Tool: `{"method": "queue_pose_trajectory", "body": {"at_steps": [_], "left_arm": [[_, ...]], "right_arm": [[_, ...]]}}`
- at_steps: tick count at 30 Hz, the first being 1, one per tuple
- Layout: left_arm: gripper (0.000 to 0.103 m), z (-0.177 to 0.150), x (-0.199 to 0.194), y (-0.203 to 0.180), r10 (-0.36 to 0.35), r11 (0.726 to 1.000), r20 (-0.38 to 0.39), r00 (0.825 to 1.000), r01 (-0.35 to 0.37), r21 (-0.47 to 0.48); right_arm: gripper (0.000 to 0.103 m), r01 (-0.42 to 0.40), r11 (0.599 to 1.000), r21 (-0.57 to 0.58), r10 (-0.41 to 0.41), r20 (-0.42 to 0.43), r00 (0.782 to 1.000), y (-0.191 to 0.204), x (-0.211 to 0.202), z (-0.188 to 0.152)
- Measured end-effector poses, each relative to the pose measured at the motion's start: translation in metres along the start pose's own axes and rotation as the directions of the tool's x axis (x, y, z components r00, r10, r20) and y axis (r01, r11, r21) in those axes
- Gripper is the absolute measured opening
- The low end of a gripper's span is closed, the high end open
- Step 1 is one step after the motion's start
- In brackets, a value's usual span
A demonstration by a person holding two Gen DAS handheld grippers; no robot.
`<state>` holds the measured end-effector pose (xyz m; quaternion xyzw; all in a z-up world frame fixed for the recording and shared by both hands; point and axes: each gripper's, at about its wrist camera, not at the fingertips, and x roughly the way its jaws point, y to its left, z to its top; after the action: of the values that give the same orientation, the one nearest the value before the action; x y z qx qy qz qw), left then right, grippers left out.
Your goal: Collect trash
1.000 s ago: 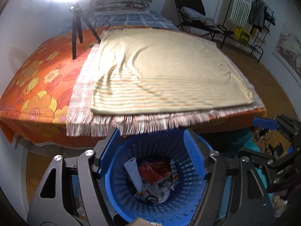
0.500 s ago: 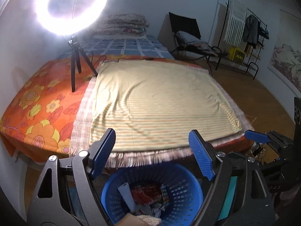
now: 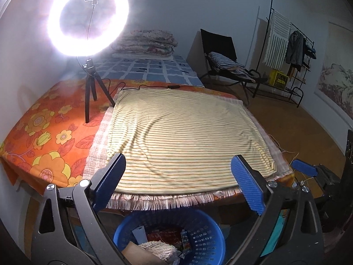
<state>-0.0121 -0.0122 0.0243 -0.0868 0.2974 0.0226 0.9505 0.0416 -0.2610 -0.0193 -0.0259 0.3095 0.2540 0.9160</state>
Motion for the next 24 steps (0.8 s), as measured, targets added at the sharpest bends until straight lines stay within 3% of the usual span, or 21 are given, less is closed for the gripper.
{"method": "queue_pose_trajectory", "body": {"at_steps": [10,24], "left_arm": [[0.102,0.001,-0.001,0.000,0.033,0.999,-0.009,0.999,-0.033,-0.020],[0.102,0.001,-0.004,-0.003,0.015,1.000,-0.019,1.000,-0.015,-0.019]], "right_arm": [[0.103,0.020,0.998,0.055,-0.018,-0.028,0.999,-0.013,0.001,0.007],[0.103,0.012,0.998,0.055,-0.009,-0.052,0.999,-0.013,0.003,0.006]]}}
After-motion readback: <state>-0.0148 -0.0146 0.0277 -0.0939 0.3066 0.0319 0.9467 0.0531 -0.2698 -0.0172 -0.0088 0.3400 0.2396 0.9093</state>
